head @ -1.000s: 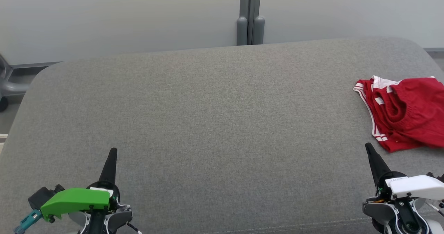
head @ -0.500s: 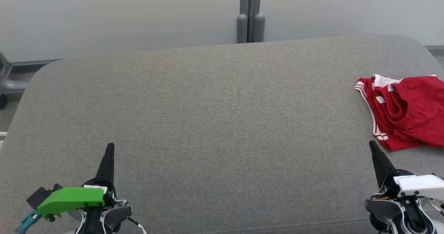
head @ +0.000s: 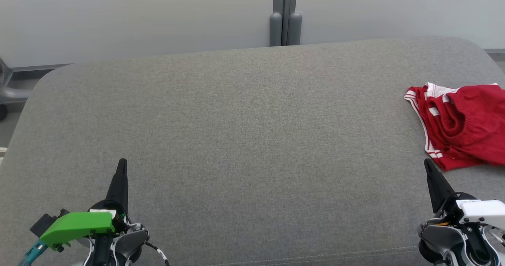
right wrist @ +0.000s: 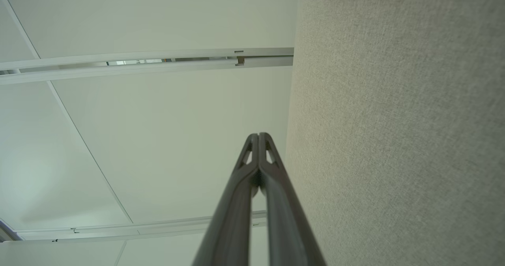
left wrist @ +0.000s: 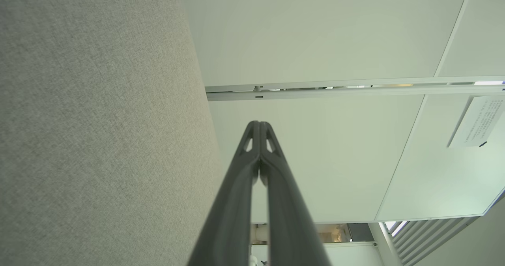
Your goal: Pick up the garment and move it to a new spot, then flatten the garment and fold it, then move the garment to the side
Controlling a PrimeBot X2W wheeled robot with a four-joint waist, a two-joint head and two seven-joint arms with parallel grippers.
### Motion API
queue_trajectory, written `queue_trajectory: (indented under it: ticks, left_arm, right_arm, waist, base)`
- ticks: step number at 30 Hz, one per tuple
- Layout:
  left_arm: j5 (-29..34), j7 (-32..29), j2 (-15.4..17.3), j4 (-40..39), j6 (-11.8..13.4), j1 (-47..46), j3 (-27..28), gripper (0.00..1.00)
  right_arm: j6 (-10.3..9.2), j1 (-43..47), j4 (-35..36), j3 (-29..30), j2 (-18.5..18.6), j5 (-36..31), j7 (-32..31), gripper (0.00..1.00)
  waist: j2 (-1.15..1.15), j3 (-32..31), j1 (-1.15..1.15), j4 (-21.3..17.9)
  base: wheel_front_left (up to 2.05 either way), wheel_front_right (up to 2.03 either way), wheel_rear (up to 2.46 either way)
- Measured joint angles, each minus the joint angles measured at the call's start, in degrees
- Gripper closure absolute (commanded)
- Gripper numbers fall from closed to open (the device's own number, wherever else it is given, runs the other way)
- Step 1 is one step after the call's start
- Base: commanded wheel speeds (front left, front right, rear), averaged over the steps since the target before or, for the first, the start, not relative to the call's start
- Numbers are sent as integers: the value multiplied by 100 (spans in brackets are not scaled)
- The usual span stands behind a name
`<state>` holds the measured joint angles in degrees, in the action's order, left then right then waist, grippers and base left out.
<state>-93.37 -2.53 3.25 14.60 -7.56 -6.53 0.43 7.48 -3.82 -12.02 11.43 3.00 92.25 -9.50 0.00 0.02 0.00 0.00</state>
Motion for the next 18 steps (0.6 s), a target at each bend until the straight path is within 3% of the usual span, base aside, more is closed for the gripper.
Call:
queue_trajectory:
  ticks: [18]
  left_arm:
    - [-3, -2, -7, 1, 0, -1, 15, 100]
  right_arm:
    - [0, -2, -1, 5, 0, 3, 0, 100]
  waist:
    - [0, 0, 0, 0]
  base:
    - [0, 0, 0]
